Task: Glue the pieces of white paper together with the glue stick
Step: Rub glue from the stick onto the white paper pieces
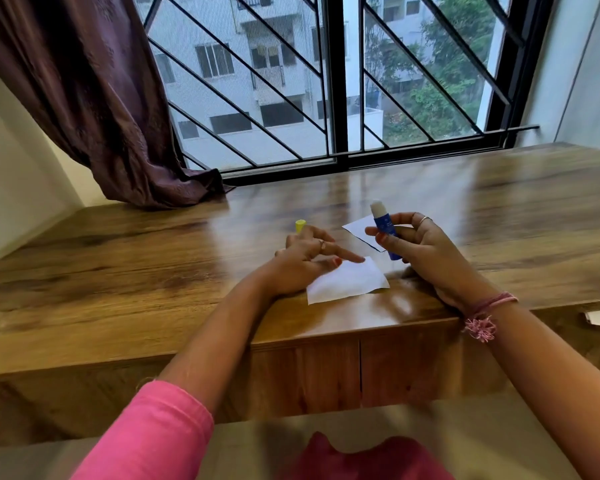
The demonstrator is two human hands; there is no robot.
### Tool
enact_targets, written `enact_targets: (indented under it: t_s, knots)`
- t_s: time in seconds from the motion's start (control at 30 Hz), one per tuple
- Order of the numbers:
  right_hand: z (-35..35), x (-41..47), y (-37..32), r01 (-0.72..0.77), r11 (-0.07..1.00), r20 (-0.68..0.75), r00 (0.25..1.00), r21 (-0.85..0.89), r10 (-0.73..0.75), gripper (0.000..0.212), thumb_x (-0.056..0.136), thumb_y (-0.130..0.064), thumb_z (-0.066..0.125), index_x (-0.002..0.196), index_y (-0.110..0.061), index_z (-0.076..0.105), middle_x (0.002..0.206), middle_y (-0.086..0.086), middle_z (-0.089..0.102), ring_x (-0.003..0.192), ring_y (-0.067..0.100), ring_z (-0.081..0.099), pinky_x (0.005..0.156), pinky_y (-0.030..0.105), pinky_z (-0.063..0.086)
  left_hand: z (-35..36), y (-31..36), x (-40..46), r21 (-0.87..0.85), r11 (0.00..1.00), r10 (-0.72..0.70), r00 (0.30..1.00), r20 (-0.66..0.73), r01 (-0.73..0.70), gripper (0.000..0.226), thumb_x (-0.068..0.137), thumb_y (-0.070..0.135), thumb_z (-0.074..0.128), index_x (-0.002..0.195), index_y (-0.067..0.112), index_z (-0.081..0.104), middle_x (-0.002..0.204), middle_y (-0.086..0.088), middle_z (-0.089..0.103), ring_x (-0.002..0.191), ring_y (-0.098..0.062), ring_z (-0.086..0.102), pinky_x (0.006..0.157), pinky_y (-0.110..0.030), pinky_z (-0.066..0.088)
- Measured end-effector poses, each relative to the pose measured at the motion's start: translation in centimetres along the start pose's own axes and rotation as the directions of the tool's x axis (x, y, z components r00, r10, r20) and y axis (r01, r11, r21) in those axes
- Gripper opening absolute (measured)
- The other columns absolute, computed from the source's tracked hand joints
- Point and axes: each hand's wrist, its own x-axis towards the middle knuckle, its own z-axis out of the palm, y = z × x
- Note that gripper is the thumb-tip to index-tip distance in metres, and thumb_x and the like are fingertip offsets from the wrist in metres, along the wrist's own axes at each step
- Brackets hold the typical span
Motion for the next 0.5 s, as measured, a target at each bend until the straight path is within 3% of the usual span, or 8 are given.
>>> enact_targets:
  t_s: [0.07, 0.17, 0.27, 0.33, 0.4, 0.5]
  knots:
    - [-0.1, 0.1, 0.1, 0.0, 1.0, 0.006, 1.0, 0.014, 0.0, 0.024, 0.087, -0.012, 0.063, 0.106, -0.014, 0.049, 0.104, 0.003, 0.07, 0.07, -0.008, 0.064, 0.055, 0.005, 0.042, -0.7, -0.4, -0.3, -0.128, 0.991, 0.015, 0.993, -0.113, -0.029, 0.031, 0.097, 0.023, 0.051, 0.101, 0.051, 0.065, 0.11, 0.017, 0.043, 0.115, -0.01, 0.038, 0.102, -0.03, 0.03]
    - [-0.2, 0.3, 0.3, -0.015, 0.999, 0.02, 1.0, 0.028, 0.014, 0.026, 0.087, -0.01, 0.063, 0.108, -0.013, 0.047, 0.109, 0.005, 0.07, 0.091, 0.004, 0.067, 0.072, 0.012, 0.048, -2.0, -1.7, -1.2, -0.258, 0.964, -0.027, 0.952, -0.305, -0.056, 0.023, 0.094, 0.012, 0.054, 0.098, 0.031, 0.067, 0.096, 0.017, 0.059, 0.083, 0.006, 0.055, 0.072, -0.007, 0.042]
    - [-0.2, 0.4, 0.4, -0.031, 0.999, 0.033, 0.999, -0.026, 0.032, 0.035, 0.085, -0.012, 0.066, 0.115, -0.009, 0.049, 0.111, 0.008, 0.069, 0.099, 0.015, 0.065, 0.083, 0.023, 0.051, -2.7, -4.2, -1.9, -0.345, 0.933, -0.256, 0.869, -0.423, 0.107, 0.011, 0.091, 0.015, 0.057, 0.094, 0.023, 0.064, 0.084, 0.001, 0.061, 0.065, -0.009, 0.052, 0.057, -0.016, 0.043]
    - [-0.1, 0.5, 0.3, -0.032, 0.996, 0.044, 0.998, -0.084, 0.036, 0.033, 0.081, -0.015, 0.07, 0.111, -0.015, 0.055, 0.104, 0.004, 0.069, 0.085, 0.01, 0.066, 0.074, 0.018, 0.05, -2.8, -5.0, -1.9, -0.475, 0.864, -0.392, 0.815, -0.428, 0.166, 0.007, 0.091, 0.014, 0.057, 0.091, 0.018, 0.062, 0.078, -0.001, 0.059, 0.06, -0.013, 0.047, 0.055, -0.024, 0.041]
    - [0.1, 0.9, -0.1, -0.027, 0.994, 0.074, 0.997, -0.11, 0.035, 0.028, 0.079, -0.015, 0.073, 0.104, -0.02, 0.06, 0.097, -0.001, 0.068, 0.074, 0.006, 0.066, 0.064, 0.012, 0.049, -2.7, -5.2, -1.6, -0.482, 0.855, -0.424, 0.793, -0.437, 0.191, 0.005, 0.09, 0.015, 0.058, 0.09, 0.017, 0.062, 0.077, -0.001, 0.06, 0.058, -0.013, 0.048, 0.056, -0.026, 0.041]
    - [0.4, 2.3, -0.9, -0.02, 0.983, 0.121, 0.992, -0.18, 0.042, 0.03, 0.077, -0.013, 0.075, 0.103, -0.016, 0.061, 0.087, -0.001, 0.064, 0.073, 0.011, 0.064, 0.068, 0.02, 0.05, -2.4, -5.2, -1.4, -0.382, 0.898, -0.383, 0.816, -0.433, 0.219, 0.006, 0.088, 0.019, 0.06, 0.092, 0.018, 0.064, 0.077, 0.0, 0.061, 0.062, -0.013, 0.051, 0.062, -0.03, 0.044]
